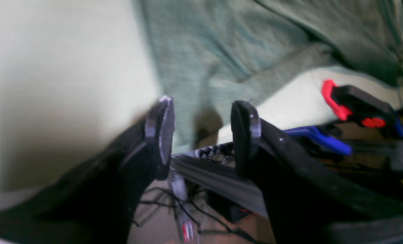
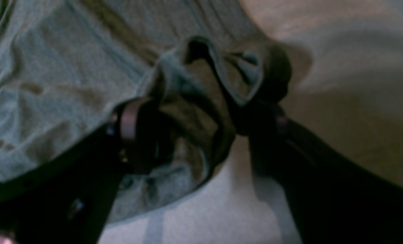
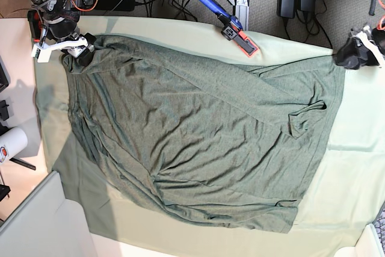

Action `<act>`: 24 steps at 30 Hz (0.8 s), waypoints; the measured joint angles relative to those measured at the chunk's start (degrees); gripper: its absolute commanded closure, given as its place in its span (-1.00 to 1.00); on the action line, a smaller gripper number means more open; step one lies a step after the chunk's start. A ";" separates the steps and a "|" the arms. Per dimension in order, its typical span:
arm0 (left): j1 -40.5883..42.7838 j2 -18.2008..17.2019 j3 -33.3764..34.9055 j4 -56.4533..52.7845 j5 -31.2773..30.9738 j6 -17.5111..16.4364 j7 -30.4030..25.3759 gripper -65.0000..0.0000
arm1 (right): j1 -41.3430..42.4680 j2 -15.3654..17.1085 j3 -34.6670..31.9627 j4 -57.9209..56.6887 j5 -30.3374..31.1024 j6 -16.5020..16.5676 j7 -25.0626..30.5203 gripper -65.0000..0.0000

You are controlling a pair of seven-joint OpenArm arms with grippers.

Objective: Fold the T-shirt properly
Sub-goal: 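Hold the shirt with both grippers and stretch it taut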

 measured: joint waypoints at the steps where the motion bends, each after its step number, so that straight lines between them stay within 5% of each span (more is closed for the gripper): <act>1: 0.00 -0.20 -1.86 -0.02 -0.39 0.00 -0.17 0.05 | 0.00 0.00 0.00 0.00 0.00 0.00 -0.02 -0.27; 5: 0.00 -2.10 -4.09 -0.02 -0.31 0.00 0.42 0.05 | 0.02 -0.02 0.00 0.00 0.02 0.00 0.00 -0.27; 24: -0.96 1.38 5.33 -0.04 2.75 -0.02 -0.76 0.07 | 0.02 -0.02 0.00 0.00 0.50 0.00 0.00 -0.27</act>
